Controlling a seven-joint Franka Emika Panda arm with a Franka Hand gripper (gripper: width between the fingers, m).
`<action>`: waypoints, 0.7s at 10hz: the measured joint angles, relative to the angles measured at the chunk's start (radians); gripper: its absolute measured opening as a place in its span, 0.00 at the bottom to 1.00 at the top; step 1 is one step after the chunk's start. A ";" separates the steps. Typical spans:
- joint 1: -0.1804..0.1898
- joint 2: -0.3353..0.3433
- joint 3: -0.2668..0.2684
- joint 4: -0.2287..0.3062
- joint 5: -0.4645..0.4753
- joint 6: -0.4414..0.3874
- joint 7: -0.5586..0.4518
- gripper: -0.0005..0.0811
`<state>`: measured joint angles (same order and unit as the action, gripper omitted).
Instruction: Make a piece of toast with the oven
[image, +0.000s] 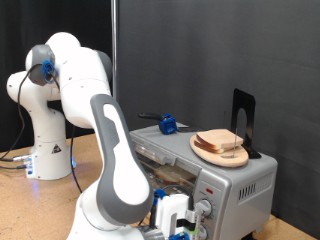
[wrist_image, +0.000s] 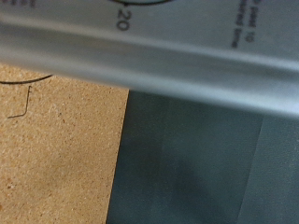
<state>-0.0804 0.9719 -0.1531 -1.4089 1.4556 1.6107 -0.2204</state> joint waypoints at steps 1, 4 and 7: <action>0.000 0.000 0.001 -0.002 0.001 0.006 0.000 1.00; 0.005 0.000 0.008 -0.011 0.003 0.020 0.000 0.98; 0.005 -0.010 0.010 -0.015 0.006 0.003 0.000 0.55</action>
<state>-0.0757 0.9618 -0.1433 -1.4238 1.4613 1.6138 -0.2204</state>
